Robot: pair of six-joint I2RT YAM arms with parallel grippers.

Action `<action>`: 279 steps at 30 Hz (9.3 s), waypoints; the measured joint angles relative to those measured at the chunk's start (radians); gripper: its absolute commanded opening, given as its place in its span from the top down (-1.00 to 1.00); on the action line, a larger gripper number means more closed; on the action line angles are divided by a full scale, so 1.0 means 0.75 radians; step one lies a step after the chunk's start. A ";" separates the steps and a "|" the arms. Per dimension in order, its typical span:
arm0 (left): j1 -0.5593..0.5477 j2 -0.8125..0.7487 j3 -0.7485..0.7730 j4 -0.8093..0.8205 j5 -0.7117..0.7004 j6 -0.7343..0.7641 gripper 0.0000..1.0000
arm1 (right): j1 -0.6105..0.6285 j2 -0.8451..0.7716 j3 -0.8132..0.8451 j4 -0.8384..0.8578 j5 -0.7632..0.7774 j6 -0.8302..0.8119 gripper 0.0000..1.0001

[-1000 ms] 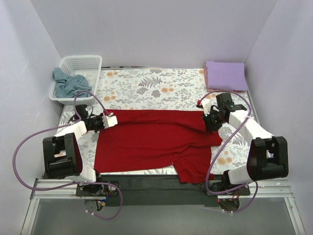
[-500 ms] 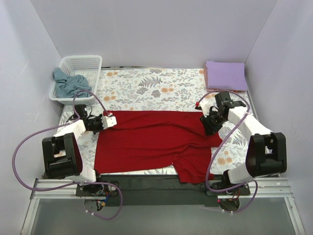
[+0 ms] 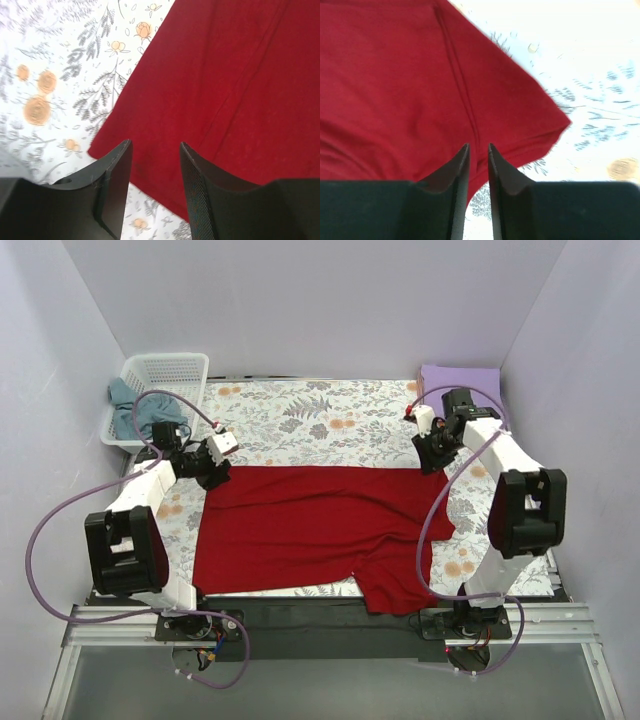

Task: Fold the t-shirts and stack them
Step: Fold the tshirt

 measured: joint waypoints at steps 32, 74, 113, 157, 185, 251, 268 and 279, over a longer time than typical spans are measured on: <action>-0.067 0.509 0.329 -0.011 -0.220 -0.829 0.49 | 0.019 0.497 0.471 0.095 0.117 0.119 0.32; -0.071 0.361 0.311 -0.038 -0.073 -0.902 0.43 | 0.168 0.730 0.670 -0.003 -0.016 0.181 0.14; -0.072 0.376 0.308 -0.029 -0.032 -0.922 0.42 | 0.366 0.393 0.327 -0.104 -0.210 0.180 0.97; -1.017 0.622 0.589 0.266 0.035 -1.266 0.26 | 0.087 0.451 0.173 -0.178 -0.292 0.208 0.87; -1.109 0.793 0.630 0.285 -0.378 -1.456 0.36 | 0.059 0.080 -0.179 -0.306 -0.270 -0.065 0.88; -0.142 0.974 1.007 -0.135 -0.272 -1.266 0.24 | 0.045 0.813 0.849 0.064 0.083 0.131 -0.07; -0.139 0.335 0.419 -0.166 -0.237 -1.180 0.24 | 0.133 0.096 -0.122 -0.003 -0.024 0.040 0.51; -0.137 0.161 0.269 -0.180 -0.297 -1.147 0.24 | 0.274 -0.007 -0.437 0.157 0.159 0.043 0.59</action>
